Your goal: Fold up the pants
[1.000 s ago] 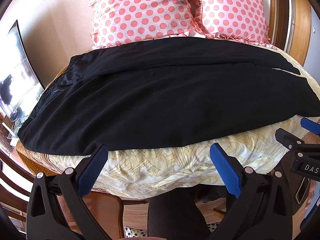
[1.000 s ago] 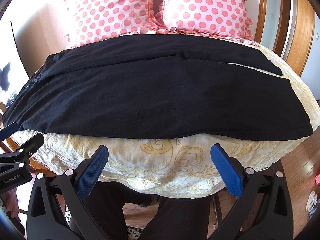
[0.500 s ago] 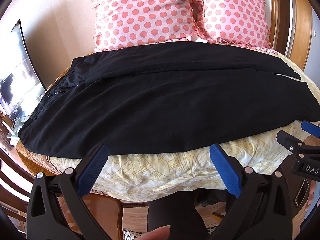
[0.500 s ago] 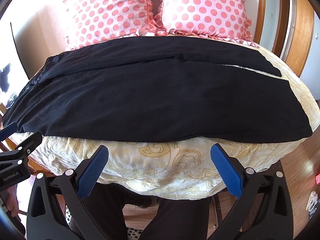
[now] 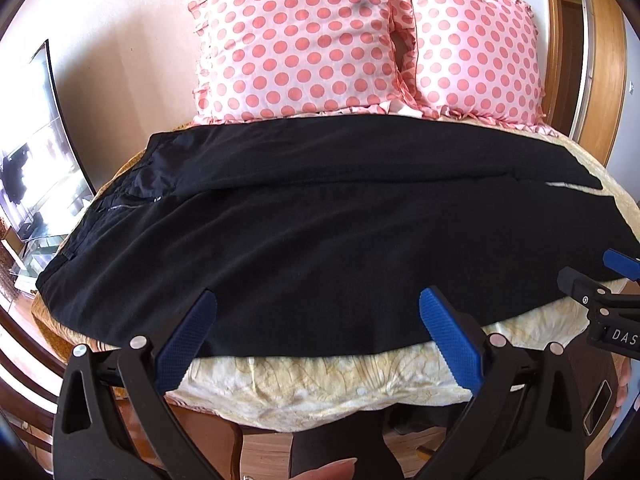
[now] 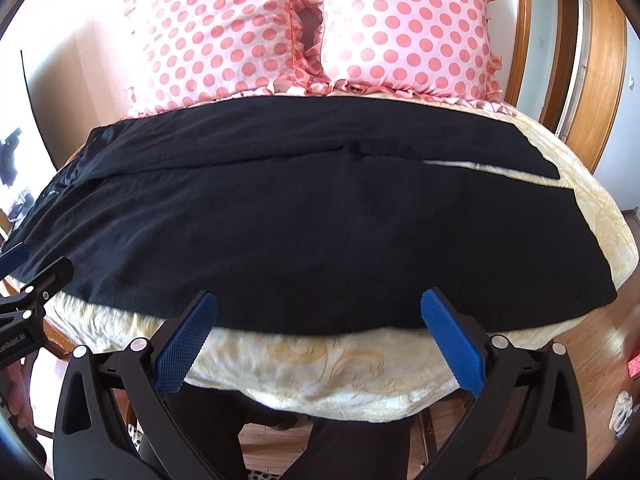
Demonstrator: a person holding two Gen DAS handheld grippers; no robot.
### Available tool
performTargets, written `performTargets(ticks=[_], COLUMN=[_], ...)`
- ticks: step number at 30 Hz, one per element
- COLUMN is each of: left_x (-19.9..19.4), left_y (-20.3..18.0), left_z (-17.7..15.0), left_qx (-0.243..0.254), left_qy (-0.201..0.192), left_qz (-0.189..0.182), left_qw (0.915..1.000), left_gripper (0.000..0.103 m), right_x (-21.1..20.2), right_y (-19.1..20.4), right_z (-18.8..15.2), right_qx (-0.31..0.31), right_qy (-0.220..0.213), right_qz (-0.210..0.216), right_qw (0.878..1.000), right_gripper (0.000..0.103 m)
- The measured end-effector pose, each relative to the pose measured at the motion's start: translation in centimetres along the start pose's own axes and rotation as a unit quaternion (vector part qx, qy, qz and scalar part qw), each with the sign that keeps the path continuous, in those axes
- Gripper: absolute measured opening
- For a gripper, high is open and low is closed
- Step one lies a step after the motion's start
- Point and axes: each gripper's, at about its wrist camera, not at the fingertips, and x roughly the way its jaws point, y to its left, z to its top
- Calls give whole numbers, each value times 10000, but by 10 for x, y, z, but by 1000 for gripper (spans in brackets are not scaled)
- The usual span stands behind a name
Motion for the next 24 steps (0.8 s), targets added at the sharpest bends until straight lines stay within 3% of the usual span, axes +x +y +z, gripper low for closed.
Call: performTargets(ticks=[4, 9, 14, 18, 22, 24], left_x=[7, 26, 48, 66, 80, 84], left_y=[3, 9, 18, 21, 21, 23], left_z=[18, 39, 55, 64, 69, 70], left_qx=[-68, -268, -537, -673, -684, -768], left_qy=[-135, -157, -135, -103, -159, -290], left_qz=[-3, -99, -135, -81, 71, 120], left_qw=[9999, 9995, 9984, 9976, 9975, 9966], left_gripper=[101, 101, 101, 101, 101, 101], right_x=[1, 25, 91, 144, 187, 205], right_y=[-19, -90, -182, -239, -280, -294], right_z=[29, 95, 168, 207, 228, 232], right_qx=[-9, 779, 1348, 1394, 1375, 1458], right_qy=[-300, -452, -271, -24, 117, 228], right_qz=[-241, -318, -1185, -1982, -2401, -2302], right_qw=[9993, 9954, 9834, 9702, 9609, 9619], right_gripper=[102, 102, 102, 101, 94, 77])
